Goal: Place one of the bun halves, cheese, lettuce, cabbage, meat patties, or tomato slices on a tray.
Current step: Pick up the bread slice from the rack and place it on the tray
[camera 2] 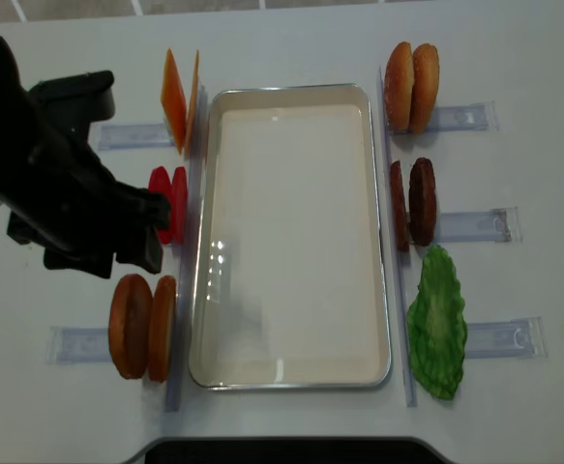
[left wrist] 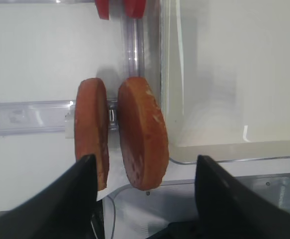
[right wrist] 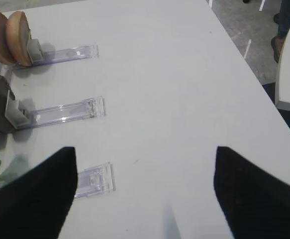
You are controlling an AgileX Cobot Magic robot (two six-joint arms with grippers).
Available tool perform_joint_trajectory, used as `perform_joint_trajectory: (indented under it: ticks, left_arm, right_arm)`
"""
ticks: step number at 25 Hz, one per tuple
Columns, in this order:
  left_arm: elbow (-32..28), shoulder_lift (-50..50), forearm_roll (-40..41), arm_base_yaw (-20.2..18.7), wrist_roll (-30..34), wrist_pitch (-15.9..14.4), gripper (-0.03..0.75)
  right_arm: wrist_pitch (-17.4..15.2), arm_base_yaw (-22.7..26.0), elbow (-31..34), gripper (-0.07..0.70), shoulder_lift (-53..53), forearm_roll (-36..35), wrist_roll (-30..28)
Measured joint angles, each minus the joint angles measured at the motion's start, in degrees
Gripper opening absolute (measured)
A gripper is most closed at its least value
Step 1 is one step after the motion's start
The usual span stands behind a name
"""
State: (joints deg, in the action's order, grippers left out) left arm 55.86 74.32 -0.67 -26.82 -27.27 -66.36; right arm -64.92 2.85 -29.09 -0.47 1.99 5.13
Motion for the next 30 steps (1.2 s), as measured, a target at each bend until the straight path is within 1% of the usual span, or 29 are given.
perform_joint_trajectory:
  ticks: [3,10,15,20,24,27,28,30]
  left_arm:
    - [0.00,2.40,0.29,-1.33,-0.12,0.22,0.471]
    - [0.05,8.18,-0.04,-3.41,-0.22,2.71,0.471]
    - [0.11,11.29,-0.39,-5.05,-0.22,2.90,0.472]
    - [0.11,12.91,-0.45,-5.70,-0.28,2.90,0.472]
    - [0.11,13.45,0.16,-5.70,-0.77,1.56,0.472]
    - [0.11,13.56,1.43,-5.70,-1.50,0.04,0.472]
    - [0.11,13.74,2.11,-5.70,-1.74,-0.97,0.472]
    - [0.11,13.87,2.32,-5.70,-1.81,-1.39,0.472]
  right_arm:
    - [0.00,0.00,0.00,0.538,0.00,0.00,0.00]
    - [0.00,0.00,0.00,0.538,0.00,0.00,0.00]
    - [0.00,0.00,0.00,0.538,0.00,0.00,0.00]
    - [0.00,0.00,0.00,0.538,0.00,0.00,0.00]
    - [0.00,0.00,0.00,0.538,0.00,0.00,0.00]
    - [0.00,0.00,0.00,0.538,0.00,0.00,0.00]
    - [0.00,0.00,0.00,0.538,0.00,0.00,0.00]
    - [0.00,0.00,0.00,0.538,0.00,0.00,0.00]
